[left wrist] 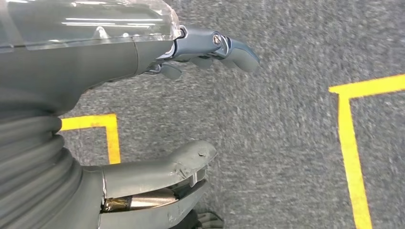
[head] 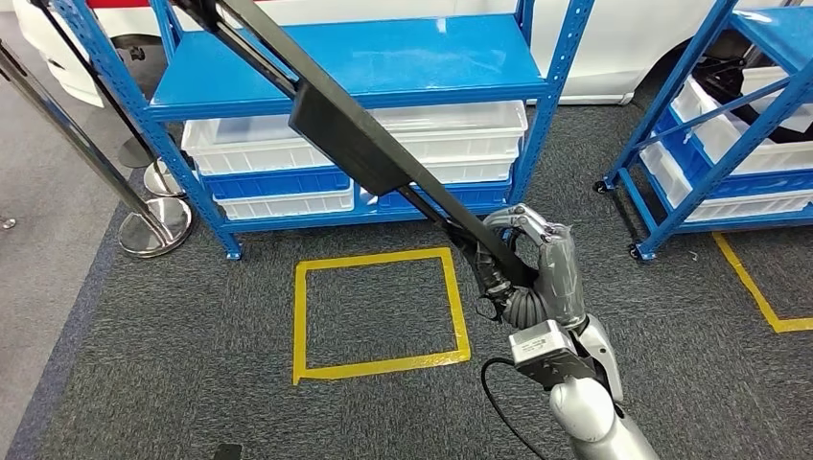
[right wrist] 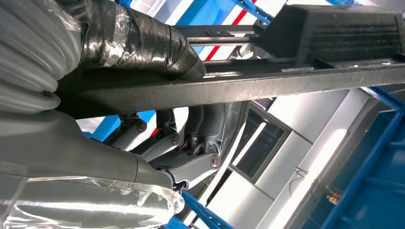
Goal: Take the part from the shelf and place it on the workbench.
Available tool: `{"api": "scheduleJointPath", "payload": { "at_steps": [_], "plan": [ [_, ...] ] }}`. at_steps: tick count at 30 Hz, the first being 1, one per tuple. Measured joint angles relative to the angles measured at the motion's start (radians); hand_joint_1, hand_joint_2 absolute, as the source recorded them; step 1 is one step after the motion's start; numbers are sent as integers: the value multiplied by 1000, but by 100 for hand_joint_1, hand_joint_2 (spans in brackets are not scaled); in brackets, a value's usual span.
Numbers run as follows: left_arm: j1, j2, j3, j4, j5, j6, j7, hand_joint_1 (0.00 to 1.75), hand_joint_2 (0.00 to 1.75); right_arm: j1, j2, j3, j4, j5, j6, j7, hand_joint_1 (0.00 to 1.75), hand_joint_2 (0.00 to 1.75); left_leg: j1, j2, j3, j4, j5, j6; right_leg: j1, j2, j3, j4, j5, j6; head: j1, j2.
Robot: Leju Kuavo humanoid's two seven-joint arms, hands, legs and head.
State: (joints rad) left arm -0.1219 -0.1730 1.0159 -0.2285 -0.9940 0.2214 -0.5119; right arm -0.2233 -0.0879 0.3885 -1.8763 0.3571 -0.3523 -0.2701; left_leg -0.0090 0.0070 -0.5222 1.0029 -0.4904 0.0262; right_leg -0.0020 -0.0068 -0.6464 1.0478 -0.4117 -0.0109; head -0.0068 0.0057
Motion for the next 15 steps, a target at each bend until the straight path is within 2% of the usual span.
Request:
{"api": "scheduleJointPath", "payload": {
  "at_steps": [1, 2, 5, 6, 7, 8, 10, 11, 12, 13, 15],
  "plan": [
    [1, 0, 0, 0, 0, 1, 0, 0, 175, 0, 0, 0, 0, -1, 1, 0, 175, 175, 2, 2, -2, -8, 11, 5, -1, 1, -4, 6, -11, 5, 0, 0],
    [0, -1, 0, 0, 0, 1, 0, 0, 175, -1, 0, -1, 1, -4, 2, 0, 175, 175, 5, 3, -7, -15, 24, 11, -2, 2, -14, 30, -39, 10, 0, 0],
    [-2, -1, 0, 0, 1, 4, 0, 0, 175, -2, 0, -2, 2, -10, 3, 0, 175, 175, 7, 5, -36, -17, 49, 19, -7, 4, -60, 182, -161, 20, 0, 0],
    [-2, -1, 0, 0, 1, 4, 0, 0, 175, -2, 0, -3, 3, -11, 3, 0, 175, 175, 7, 5, -47, -15, 55, 18, -10, 4, -65, 222, -179, 24, 0, 0],
    [-1, -1, 0, 0, 1, 4, 0, 0, 175, -2, 0, -3, 5, -11, 3, 0, 175, 175, 8, 5, -59, -13, 61, 16, -13, 4, -56, 237, -177, 28, 0, 0],
    [-1, -1, 0, 0, 1, 4, 0, 0, 175, -2, 0, -3, 7, -11, 3, 0, 175, 175, 9, 5, -71, -8, 67, 14, -16, 4, -33, 222, -160, 32, 0, 0],
    [0, -1, 0, 0, 1, 4, 0, 0, 175, -4, 0, -3, 8, -11, 3, 0, 175, 175, 12, 5, -94, 7, 74, 6, -20, 2, 49, 115, -122, 37, 0, 0],
    [-1, -1, 0, 0, 1, 4, 0, 0, 175, -5, 0, -3, 8, -11, 3, 0, 175, 175, 12, 5, -104, 15, 76, 1, -19, 3, 86, 60, -116, 36, 0, 0],
    [-1, -1, 0, 0, 1, 4, 0, 0, 175, -6, 0, -3, 8, -12, 3, 0, 175, 175, 12, 5, -111, 23, 79, -5, -17, 4, 108, 22, -118, 33, 0, 0],
    [-1, -1, 0, 0, 1, 4, 0, 0, 175, -7, 0, -3, 9, -12, 3, 0, 175, 175, 11, 4, -116, 27, 82, -11, -15, 5, 116, 4, -124, 28, 0, 0],
    [-1, -1, 0, 0, 2, 4, 0, 0, 175, -7, -1, -3, 9, -14, 4, 0, 175, 175, 11, 4, -120, 31, 90, -24, -13, 6, 111, 0, -117, 13, 0, 0]
  ]
}}
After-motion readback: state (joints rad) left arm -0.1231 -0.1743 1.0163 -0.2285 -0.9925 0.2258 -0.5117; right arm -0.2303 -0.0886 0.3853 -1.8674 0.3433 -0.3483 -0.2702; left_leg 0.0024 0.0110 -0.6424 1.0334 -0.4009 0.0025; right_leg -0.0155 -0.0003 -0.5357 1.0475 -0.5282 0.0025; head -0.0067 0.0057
